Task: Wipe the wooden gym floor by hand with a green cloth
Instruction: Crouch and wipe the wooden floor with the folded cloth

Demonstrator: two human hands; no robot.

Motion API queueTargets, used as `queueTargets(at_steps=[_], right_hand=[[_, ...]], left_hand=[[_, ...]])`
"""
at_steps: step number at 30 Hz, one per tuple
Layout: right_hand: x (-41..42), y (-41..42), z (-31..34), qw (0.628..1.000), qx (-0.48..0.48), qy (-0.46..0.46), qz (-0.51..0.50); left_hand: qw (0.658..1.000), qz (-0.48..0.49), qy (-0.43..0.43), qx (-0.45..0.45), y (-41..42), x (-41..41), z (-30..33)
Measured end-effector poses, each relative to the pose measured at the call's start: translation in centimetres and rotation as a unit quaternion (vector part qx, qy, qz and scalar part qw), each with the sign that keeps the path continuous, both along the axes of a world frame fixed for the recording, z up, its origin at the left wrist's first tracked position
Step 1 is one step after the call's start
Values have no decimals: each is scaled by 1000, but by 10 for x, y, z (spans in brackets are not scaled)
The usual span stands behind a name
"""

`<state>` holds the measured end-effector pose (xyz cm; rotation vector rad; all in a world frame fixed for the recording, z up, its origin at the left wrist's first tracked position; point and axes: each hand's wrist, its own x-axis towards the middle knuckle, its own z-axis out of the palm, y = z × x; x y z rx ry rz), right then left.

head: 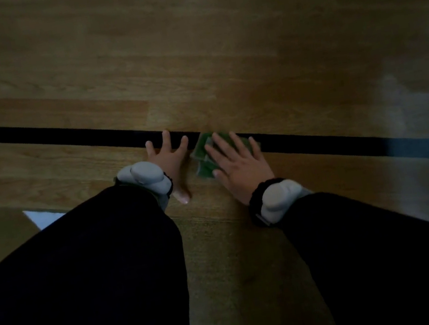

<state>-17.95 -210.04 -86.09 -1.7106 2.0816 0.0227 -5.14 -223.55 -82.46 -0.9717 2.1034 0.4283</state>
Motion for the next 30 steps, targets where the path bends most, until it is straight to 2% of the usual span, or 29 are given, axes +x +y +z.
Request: queueTargets(at_steps=[6, 10, 14, 20, 22, 25, 30], right_hand=[[2, -5, -3, 999, 4, 26, -29], [-1, -6, -3, 999, 4, 23, -25], [-2, -5, -1, 999, 17, 12, -24], [21, -25, -2, 996, 20, 23, -88], [30, -28, 2, 997, 23, 24, -72], [50, -24, 14, 999, 30, 30, 6], [104, -10, 14, 991, -24, -38, 124]], left_hand=[[1000, -4, 26, -9, -10, 13, 1], [999, 29, -9, -45, -43, 38, 5], [999, 45, -6, -24, -49, 39, 6], [999, 39, -14, -16, -55, 40, 3], [999, 33, -22, -21, -57, 37, 4], [999, 26, -36, -29, -59, 33, 5], [997, 25, -5, -66, -54, 36, -1]])
